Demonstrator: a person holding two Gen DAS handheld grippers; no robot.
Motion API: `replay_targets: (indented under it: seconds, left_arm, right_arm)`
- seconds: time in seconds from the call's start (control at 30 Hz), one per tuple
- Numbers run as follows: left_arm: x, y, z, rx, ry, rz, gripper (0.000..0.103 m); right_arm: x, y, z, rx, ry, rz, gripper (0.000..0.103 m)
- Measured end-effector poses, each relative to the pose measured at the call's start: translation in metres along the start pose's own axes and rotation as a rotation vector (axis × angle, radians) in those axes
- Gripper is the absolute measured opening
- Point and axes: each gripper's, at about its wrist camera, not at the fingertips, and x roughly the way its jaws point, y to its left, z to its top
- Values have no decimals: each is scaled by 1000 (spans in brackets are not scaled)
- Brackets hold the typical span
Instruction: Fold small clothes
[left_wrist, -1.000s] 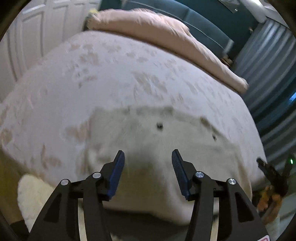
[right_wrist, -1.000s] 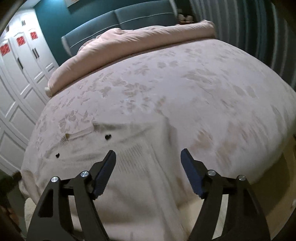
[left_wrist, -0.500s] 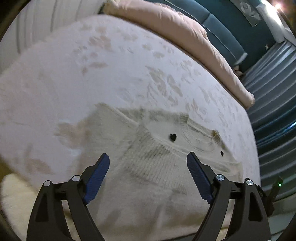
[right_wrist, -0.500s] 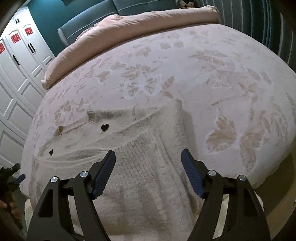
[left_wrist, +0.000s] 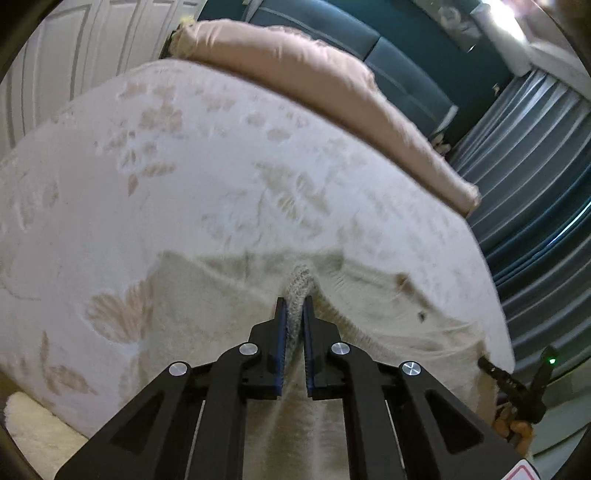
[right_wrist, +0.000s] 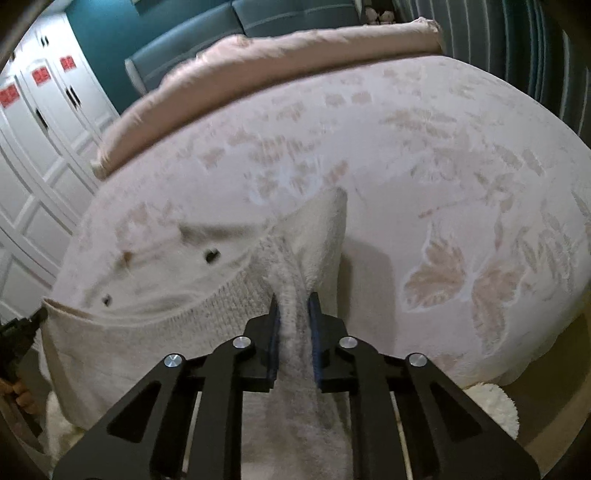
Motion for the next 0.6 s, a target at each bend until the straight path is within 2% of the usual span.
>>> replay_targets:
  seconds: [0.1,0.17,0.27,0.3,0.37,0.43,0.6]
  left_arm:
    - [-6,-9,15,8,-24,-22,5]
    - [2,-16,22,52,-10,7,5]
    - [21,-15,18,55,51,16,5]
    - [26,-14,13,57,63,23,5]
    - [31,-9,4,59,76,38,5]
    - [36,-4,-2,41,91,40,5]
    - [49,8,-5,-6,114,53,5]
  right_arm:
    - [-11,5,18,8,-47,30,9]
    - [-4,9,29,-12,-30,21,14]
    - [17,8,30,-36,21,-69,29]
    - [19,4,29,-29,27,-55,37]
    - [21,1,25,-15,25,-17,44]
    - [25,2,23,-34,27,-6,60]
    - [54,15,20,-120,96,1,61]
